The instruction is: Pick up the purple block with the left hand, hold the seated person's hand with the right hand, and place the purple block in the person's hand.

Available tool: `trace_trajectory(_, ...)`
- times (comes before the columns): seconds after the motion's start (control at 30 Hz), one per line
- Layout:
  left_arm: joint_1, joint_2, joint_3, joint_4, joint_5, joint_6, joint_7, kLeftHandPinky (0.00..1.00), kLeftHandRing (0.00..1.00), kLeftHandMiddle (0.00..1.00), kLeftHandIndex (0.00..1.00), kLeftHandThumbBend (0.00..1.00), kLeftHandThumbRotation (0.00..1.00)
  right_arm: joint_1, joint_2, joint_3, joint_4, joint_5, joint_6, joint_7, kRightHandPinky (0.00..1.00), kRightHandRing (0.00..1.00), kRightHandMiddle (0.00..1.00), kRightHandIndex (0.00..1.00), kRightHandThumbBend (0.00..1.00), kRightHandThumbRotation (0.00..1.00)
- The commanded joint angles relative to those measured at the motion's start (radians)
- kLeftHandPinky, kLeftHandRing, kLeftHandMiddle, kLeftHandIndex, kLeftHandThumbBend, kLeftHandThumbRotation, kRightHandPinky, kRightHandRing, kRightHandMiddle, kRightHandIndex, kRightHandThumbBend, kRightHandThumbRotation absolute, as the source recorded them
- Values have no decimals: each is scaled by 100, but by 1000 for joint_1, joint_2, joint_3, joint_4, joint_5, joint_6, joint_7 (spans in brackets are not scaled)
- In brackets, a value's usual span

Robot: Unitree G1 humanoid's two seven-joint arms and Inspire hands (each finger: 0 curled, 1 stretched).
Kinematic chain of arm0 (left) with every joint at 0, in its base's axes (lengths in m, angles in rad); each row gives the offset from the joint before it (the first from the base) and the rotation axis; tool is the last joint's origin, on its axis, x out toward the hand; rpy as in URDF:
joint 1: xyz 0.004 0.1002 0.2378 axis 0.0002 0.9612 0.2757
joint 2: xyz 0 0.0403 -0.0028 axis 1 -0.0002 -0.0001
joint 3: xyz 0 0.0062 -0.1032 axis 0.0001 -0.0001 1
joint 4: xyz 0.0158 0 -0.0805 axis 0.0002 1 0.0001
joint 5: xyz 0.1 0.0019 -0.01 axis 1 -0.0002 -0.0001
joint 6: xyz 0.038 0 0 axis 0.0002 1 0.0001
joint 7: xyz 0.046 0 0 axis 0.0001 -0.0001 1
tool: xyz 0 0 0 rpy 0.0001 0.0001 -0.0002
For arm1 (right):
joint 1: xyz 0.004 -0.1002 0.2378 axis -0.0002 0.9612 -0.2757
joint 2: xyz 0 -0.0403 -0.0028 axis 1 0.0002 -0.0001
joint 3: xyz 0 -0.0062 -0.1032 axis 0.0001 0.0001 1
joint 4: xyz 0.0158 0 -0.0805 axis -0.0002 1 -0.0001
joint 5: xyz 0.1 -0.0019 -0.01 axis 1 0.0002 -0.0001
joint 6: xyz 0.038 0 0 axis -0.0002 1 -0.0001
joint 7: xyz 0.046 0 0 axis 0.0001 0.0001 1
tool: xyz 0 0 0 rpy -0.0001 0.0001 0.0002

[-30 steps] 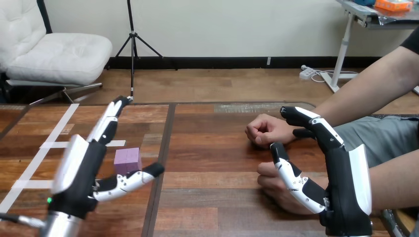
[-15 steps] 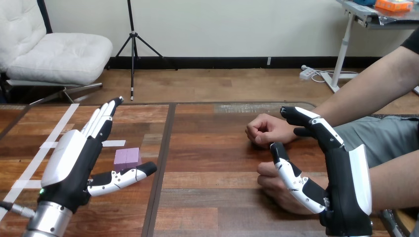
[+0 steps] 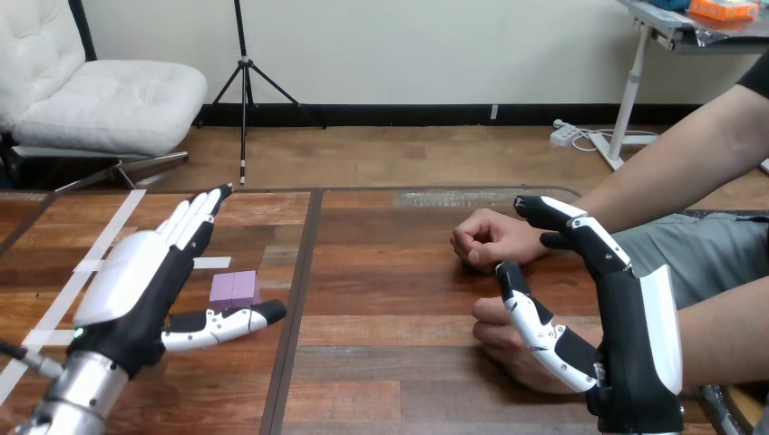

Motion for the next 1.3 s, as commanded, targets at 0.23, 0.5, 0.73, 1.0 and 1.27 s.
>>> trace_trajectory(0.23,-171,70,-73,91,3,5,-25,98,100,100,100,88,67,-37,-7,-13,-37,-3,-6,4,69,76,76,74,36,39)
trace_trajectory(0.5,-232,84,-112,173,-15,-12,-53,99,100,100,100,87,65,-35,-7,-11,-40,2,-2,9,69,76,76,74,37,39)
trace_trajectory(0.73,-283,86,-138,241,-22,-25,-68,99,100,100,99,88,65,-36,-8,-13,-40,-2,0,9,70,76,77,74,37,39)
trace_trajectory(1.0,-332,88,-167,305,-17,-26,-74,97,99,100,98,89,65,-38,-10,-14,-37,-4,-3,8,70,76,76,74,37,39)
trace_trajectory(1.27,-395,80,-201,386,-20,-25,-87,94,98,99,98,90,65,-35,-9,-14,-45,-1,4,13,69,75,76,74,37,39)
